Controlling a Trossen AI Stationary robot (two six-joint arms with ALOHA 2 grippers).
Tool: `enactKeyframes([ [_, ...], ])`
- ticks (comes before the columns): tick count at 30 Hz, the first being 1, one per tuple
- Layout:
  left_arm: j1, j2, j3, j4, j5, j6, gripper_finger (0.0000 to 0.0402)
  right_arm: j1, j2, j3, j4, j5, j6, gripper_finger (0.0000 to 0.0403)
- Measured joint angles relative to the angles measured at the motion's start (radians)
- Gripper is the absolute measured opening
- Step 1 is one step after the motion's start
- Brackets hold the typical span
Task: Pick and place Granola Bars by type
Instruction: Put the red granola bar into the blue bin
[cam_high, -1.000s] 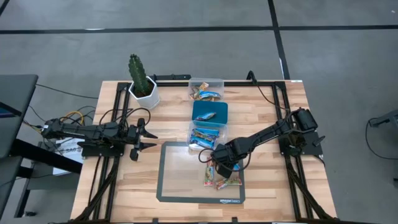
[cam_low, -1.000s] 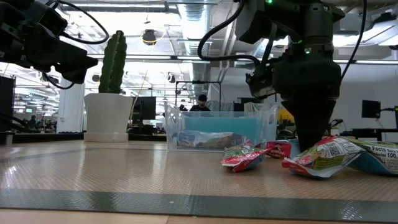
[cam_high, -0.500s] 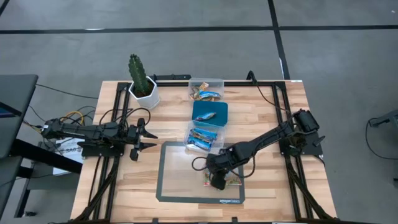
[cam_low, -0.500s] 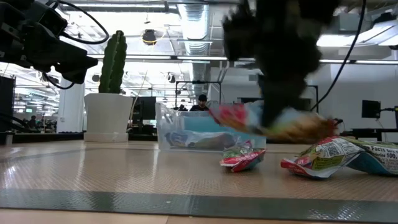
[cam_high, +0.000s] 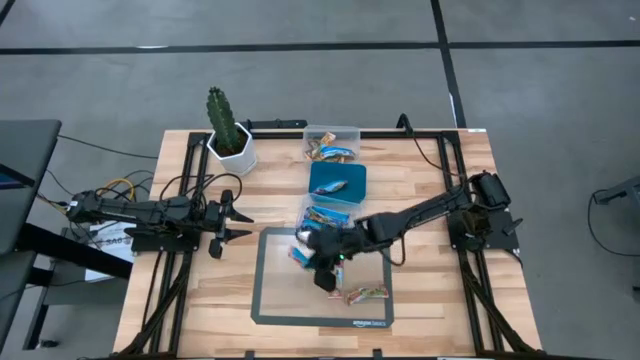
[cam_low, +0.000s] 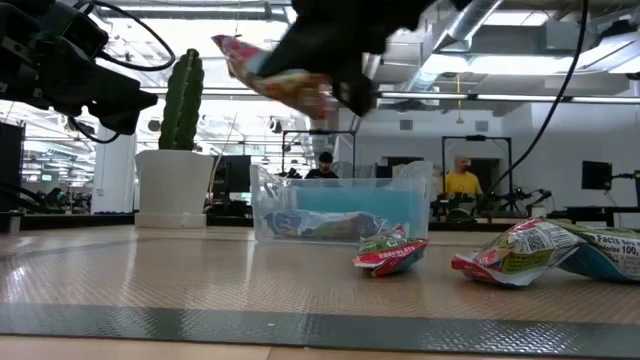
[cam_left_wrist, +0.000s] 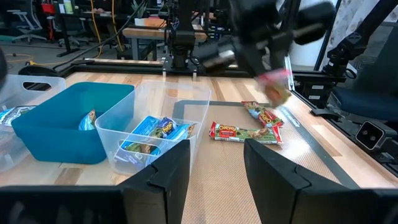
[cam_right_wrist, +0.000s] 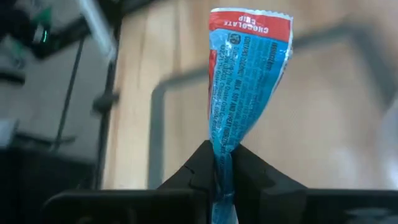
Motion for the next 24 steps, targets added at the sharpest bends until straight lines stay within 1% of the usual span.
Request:
enactKeyframes([
  [2, 0.0, 0.0, 0.0, 0.0, 0.0, 0.0, 0.0144, -0.028, 0.0, 0.018, 0.022, 0.047, -0.044, 0.0024],
  [7, 0.0, 0.0, 0.0, 0.0, 0.0, 0.0, 0.0144, -0.109, -0.001, 0.069, 0.023, 0.228, -0.176, 0.0024],
  [11, 0.0, 0.0, 0.0, 0.0, 0.0, 0.0, 0.0144, -0.192, -0.001, 0.107, -0.009, 0.318, -0.243, 0.0026],
  [17, 0.0, 0.0, 0.0, 0.0, 0.0, 0.0, 0.0144, -0.302, -0.002, 0.154, -0.17, 0.393, -0.274, 0.0022],
  [21, 0.0, 0.0, 0.0, 0.0, 0.0, 0.0, 0.0144, -0.359, -0.002, 0.17, -0.315, 0.448, -0.313, 0.0024],
  [24, 0.0, 0.0, 0.0, 0.0, 0.0, 0.0, 0.0144, -0.398, -0.002, 0.174, -0.426, 0.459, -0.349, 0.0026],
])
